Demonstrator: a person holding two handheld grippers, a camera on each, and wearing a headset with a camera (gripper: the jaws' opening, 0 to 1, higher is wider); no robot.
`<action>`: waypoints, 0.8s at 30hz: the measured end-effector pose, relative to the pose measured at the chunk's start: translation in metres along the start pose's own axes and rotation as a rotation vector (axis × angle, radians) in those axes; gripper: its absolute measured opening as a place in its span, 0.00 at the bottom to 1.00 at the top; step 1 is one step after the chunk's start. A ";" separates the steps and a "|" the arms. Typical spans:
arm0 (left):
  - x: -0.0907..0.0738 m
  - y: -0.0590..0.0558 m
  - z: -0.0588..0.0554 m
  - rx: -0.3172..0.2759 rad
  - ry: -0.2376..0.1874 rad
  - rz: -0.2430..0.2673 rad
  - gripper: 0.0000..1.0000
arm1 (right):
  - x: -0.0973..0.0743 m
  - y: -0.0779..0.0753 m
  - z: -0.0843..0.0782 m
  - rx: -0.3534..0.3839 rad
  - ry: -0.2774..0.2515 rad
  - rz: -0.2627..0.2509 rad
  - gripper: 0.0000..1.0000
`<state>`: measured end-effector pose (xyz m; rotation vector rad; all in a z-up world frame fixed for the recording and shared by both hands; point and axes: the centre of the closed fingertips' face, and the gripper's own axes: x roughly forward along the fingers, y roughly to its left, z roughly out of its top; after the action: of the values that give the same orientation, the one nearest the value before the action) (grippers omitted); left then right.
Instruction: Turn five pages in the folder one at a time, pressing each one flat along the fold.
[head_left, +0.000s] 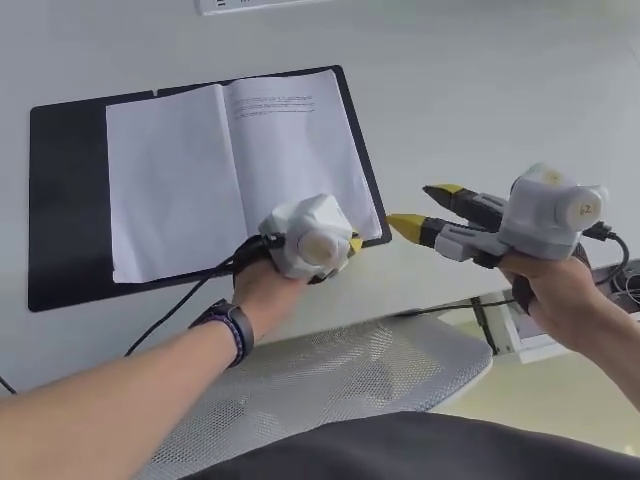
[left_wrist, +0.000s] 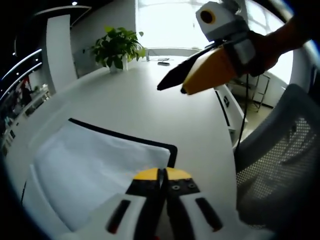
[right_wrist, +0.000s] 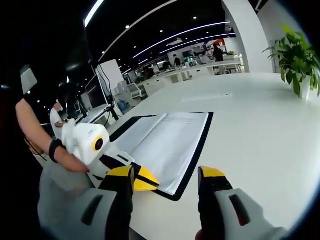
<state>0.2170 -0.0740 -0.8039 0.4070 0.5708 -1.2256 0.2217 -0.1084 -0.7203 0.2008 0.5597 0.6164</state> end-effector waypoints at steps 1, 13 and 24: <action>0.001 0.000 0.001 -0.005 -0.003 -0.002 0.00 | 0.000 0.000 -0.001 -0.001 0.002 0.000 0.50; 0.000 0.005 0.005 -0.111 -0.033 0.011 0.00 | 0.011 0.001 -0.013 0.012 0.050 0.033 0.46; 0.005 0.002 0.002 -0.136 -0.025 -0.033 0.00 | 0.013 0.004 -0.019 0.016 0.067 0.051 0.45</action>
<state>0.2209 -0.0784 -0.8055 0.2689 0.6377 -1.2140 0.2181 -0.0968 -0.7400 0.2099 0.6259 0.6699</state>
